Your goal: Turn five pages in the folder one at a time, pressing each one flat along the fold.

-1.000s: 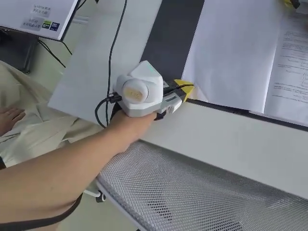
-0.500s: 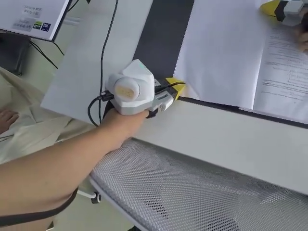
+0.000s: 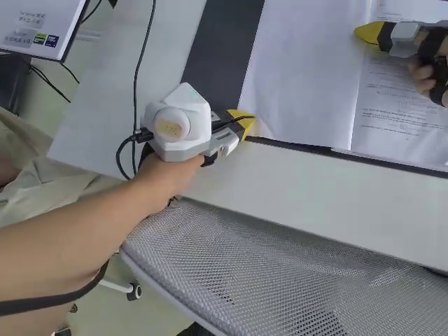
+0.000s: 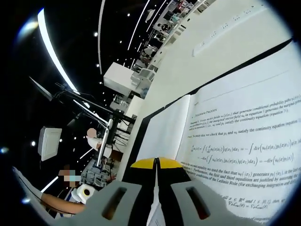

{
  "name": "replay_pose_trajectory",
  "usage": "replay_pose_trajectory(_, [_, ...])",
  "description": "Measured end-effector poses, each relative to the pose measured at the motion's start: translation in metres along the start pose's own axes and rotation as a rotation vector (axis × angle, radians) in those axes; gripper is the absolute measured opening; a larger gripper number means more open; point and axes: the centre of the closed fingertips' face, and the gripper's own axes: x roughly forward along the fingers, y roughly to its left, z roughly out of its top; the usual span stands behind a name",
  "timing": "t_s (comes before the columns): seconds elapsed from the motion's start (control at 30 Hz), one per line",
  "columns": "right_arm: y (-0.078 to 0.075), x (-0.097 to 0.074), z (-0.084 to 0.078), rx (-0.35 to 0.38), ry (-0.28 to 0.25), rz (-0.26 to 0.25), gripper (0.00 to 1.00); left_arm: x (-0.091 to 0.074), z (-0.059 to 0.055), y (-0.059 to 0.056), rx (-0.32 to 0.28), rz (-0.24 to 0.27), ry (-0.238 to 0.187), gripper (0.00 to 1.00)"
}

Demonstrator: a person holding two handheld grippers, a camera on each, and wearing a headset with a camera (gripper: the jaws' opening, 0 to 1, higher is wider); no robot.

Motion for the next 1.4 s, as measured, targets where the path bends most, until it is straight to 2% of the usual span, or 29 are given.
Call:
replay_pose_trajectory(0.33, [0.018, -0.014, -0.035, 0.039, 0.044, 0.039, 0.00, 0.000, 0.000, 0.000, 0.010, 0.002, 0.004, 0.00])
replay_pose_trajectory(0.53, [0.029, -0.023, -0.063, 0.045, 0.078, 0.055, 0.00, 0.000, 0.000, -0.001, 0.016, 0.003, 0.007, 0.00])
replay_pose_trajectory(1.07, [0.034, -0.044, -0.106, 0.065, 0.160, 0.076, 0.00, -0.002, 0.001, -0.003, 0.021, 0.003, 0.007, 0.00])
replay_pose_trajectory(1.2, [0.043, -0.049, -0.124, 0.067, 0.183, 0.073, 0.00, -0.001, 0.001, -0.002, 0.020, 0.003, 0.007, 0.00])
replay_pose_trajectory(1.27, [0.050, -0.053, -0.136, 0.062, 0.214, 0.078, 0.00, -0.001, 0.001, -0.002, 0.017, 0.003, 0.005, 0.00])
replay_pose_trajectory(1.4, [0.057, -0.059, -0.150, 0.074, 0.222, 0.073, 0.00, -0.001, 0.001, -0.002, 0.013, 0.001, 0.002, 0.00])
